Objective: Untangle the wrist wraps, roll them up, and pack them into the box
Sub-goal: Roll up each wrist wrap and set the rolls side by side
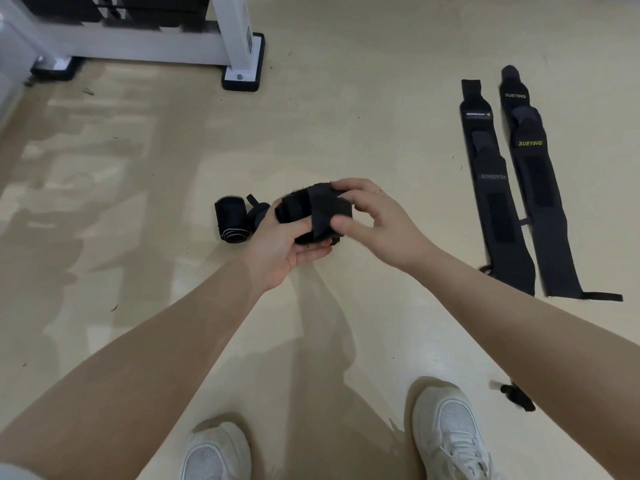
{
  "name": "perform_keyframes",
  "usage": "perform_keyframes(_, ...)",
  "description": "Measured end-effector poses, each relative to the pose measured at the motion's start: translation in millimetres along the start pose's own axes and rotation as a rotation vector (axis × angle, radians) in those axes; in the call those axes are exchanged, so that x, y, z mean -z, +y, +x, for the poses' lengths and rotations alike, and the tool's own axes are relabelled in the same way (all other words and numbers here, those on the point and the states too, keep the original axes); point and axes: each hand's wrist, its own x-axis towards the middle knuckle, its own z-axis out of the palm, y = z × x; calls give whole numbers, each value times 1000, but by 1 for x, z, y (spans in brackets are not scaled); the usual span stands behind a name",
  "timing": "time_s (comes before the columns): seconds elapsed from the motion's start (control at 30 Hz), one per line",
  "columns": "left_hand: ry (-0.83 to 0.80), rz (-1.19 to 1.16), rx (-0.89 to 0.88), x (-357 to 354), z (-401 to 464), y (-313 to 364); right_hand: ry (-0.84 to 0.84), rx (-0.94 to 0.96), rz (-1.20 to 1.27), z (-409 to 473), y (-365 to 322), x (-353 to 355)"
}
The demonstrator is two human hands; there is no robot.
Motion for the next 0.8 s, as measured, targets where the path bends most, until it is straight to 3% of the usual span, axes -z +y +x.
perform_keyframes(0.1,23,38,3,4,-1,0,-35,86,-172,3,1,2)
perform_keyframes(0.23,30,45,-1,2,0,-1,-217,322,-253,0,-4,10)
perform_keyframes(0.37,27,102,19,-9,0,-6,-338,277,-280,6,-20,13)
perform_keyframes(0.43,29,121,20,-13,1,-5,-291,187,-157,9,-27,15)
perform_keyframes(0.57,-42,86,22,-17,1,2,-21,-31,225,14,-31,15)
perform_keyframes(0.67,-126,-35,61,-20,-4,-2,65,-79,119,23,-32,8)
perform_keyframes(0.8,-113,-95,107,-23,-7,-2,173,-139,67,24,-28,0)
